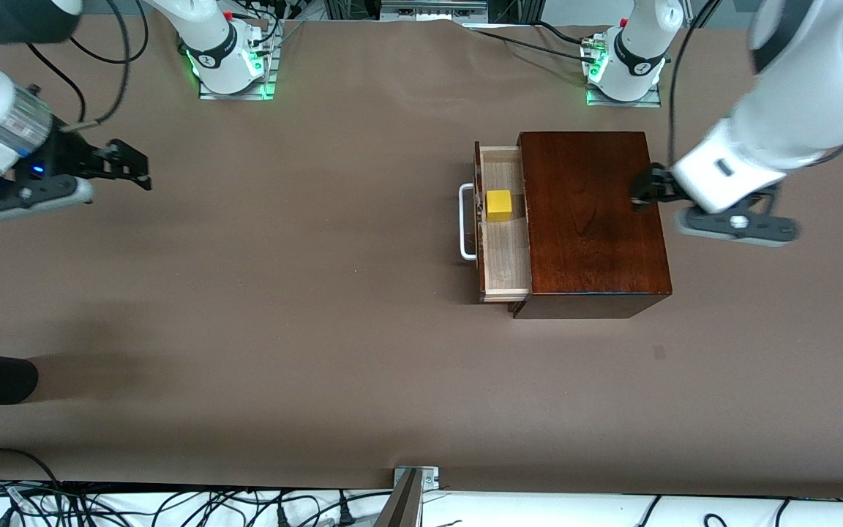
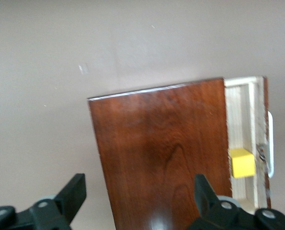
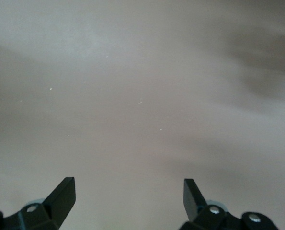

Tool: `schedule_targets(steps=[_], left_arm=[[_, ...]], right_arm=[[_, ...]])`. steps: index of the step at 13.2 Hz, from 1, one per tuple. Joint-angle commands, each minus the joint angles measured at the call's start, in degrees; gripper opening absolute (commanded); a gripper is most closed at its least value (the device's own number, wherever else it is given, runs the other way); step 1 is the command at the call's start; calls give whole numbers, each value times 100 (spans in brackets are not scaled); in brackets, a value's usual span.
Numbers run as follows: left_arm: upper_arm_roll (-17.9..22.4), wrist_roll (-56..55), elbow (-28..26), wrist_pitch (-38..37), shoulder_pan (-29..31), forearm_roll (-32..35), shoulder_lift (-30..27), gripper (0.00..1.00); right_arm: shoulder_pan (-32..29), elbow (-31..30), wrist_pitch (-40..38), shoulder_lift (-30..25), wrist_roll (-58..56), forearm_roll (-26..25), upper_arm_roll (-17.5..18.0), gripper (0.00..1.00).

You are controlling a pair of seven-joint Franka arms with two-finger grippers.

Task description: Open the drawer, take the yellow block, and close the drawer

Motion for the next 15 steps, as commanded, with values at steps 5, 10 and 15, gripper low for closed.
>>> schedule_targets(steps=[5,10,15], left_arm=[[704,149,-1418,792,1,17,-1244,100],[749,175,-1446,546,-8,26,-1271,100],[740,167,-1313,493,-8,8,-1165,100]], right_arm=[[1576,270,27,292,-1156,238,189,100],[3360,1630,88,1598,-1253,-262,348,100],[4242,3389,702,3313,-1297,-430,348,100]])
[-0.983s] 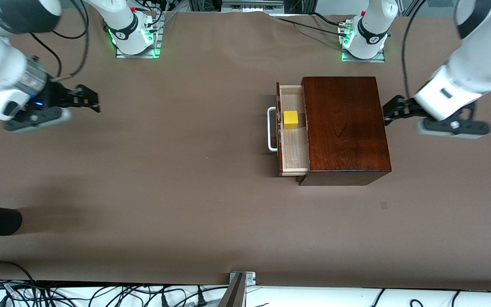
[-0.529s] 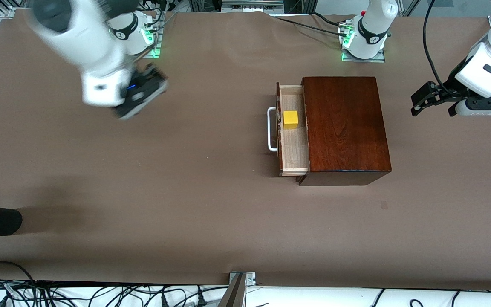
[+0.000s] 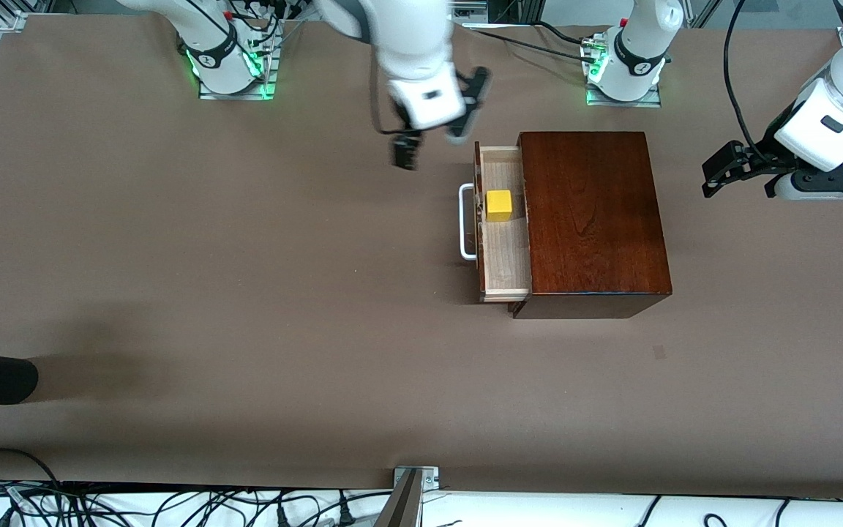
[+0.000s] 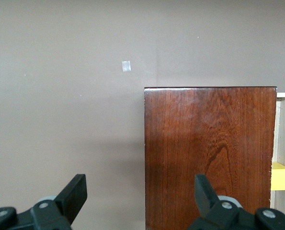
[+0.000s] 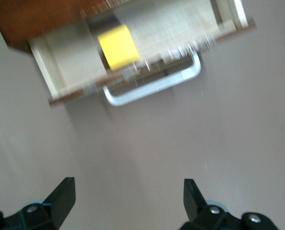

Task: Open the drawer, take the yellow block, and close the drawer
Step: 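Move the right gripper over the yellow cube in the open drawer, then lower the right gripper into the drawer and grasp the yellow cube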

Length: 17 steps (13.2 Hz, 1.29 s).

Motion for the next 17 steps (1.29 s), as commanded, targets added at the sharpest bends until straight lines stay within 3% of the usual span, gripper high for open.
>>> schedule_targets(steps=[1,5,11,17], left_arm=[[13,95,90,-135,-18,42,-9,100],[-14,112,195,-337,-27,51,0,100],[-14,103,204,-407,-62,51,0,100],[-5,103,213,-443,-53,51,0,100]], right_arm=[[210,1080,222,902,-296,-90,-72,100],[360,1081,971,1315,-770,-108,-72,100],[378,1090,1077,1579,-1246,-108,-72,100],[404,1556,1235,2177,-1220,-117,-72,100]])
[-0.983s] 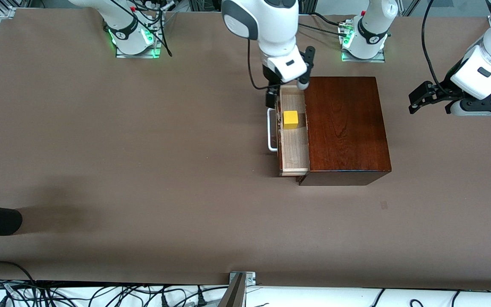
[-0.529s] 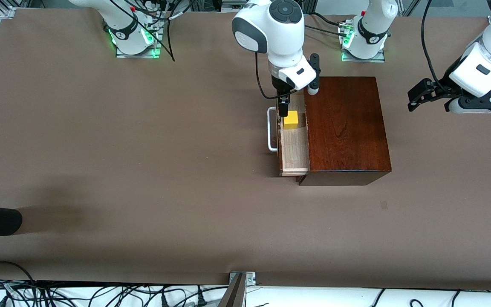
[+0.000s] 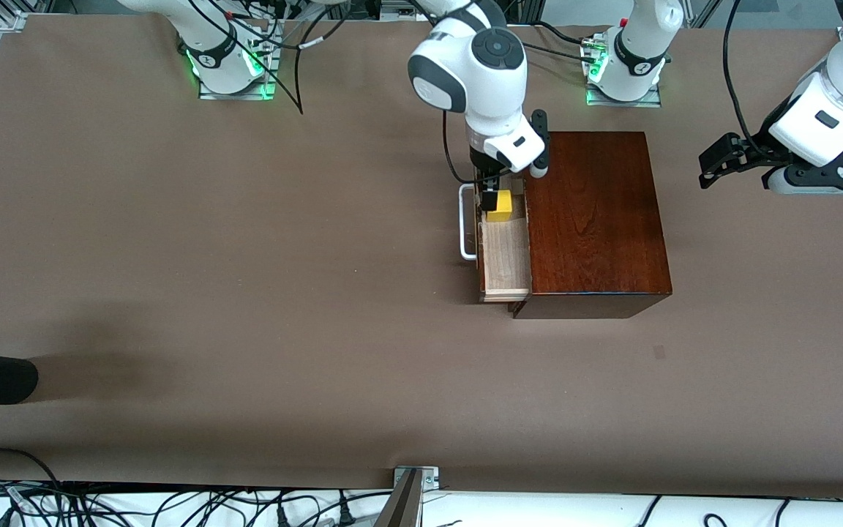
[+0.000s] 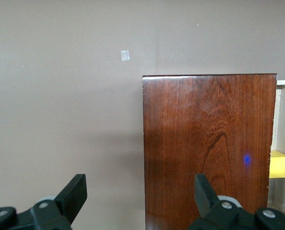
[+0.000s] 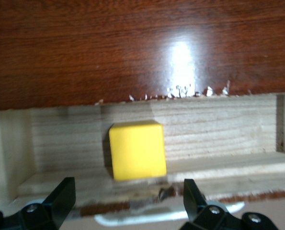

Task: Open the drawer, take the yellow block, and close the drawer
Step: 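Lower the right gripper into the drawer and grasp the yellow cube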

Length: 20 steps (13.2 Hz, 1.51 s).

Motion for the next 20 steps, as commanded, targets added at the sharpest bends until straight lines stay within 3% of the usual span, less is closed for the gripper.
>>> schedule_targets(steps=[1,8,9,11,13,20], left_arm=[[11,98,119,-122,-25,51,0,100],[11,98,128,-184,-33,51,0,100],[11,89,128,-193,-33,51,0,100],[11,89,128,-193,-42,51,-8,100],[2,89,128,-184,-51,51,0,100],[11,89,137,-184,-51,34,0,100]], right_arm=[[118,355,33,268,-10,-81,-48,100],[136,355,473,549,-18,-125,-66,100],[136,355,482,576,-45,-178,-66,93],[128,355,508,585,-54,-178,-57,41],[128,355,464,567,-28,-178,-74,0],[128,652,-105,348,69,-134,-110,0]])
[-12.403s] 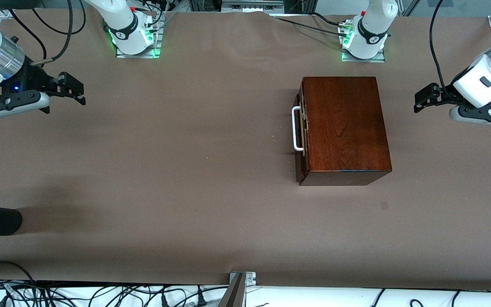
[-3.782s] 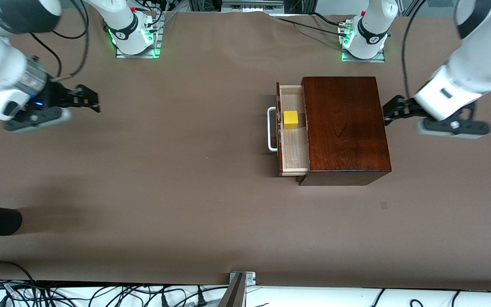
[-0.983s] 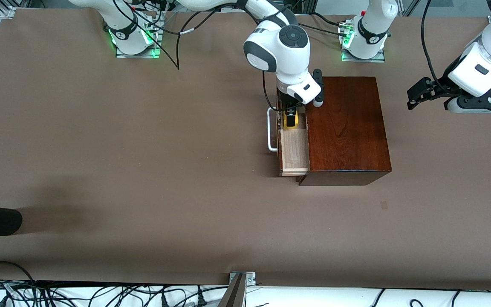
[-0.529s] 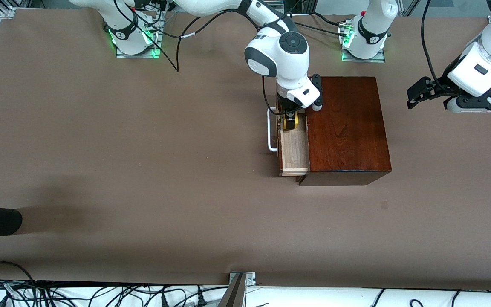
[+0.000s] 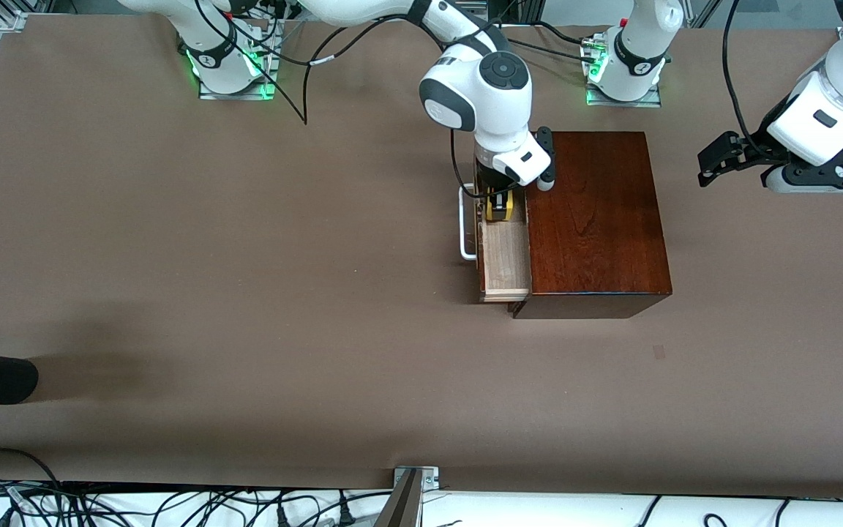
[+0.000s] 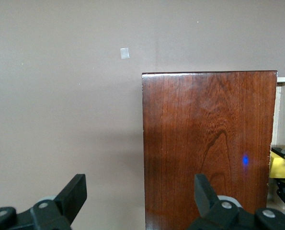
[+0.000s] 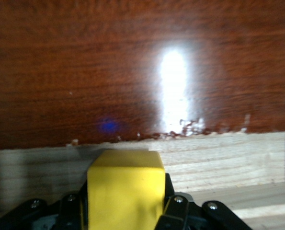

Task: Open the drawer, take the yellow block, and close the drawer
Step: 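Lower the right gripper into the drawer and grasp the yellow cube, then lift the yellow cube out with the right gripper while the left gripper reaches the drawer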

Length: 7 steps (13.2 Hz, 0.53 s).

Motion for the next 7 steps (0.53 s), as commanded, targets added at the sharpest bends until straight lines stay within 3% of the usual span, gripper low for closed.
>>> schedule_targets(steps=[1,7], left_arm=[[16,98,117,-117,-41,25,0,100],[16,98,117,-126,-41,16,0,100]], right_arm=[[41,390,-610,-176,152,-28,-19,0],[-46,445,-1726,-1202,276,7,-81,0]])
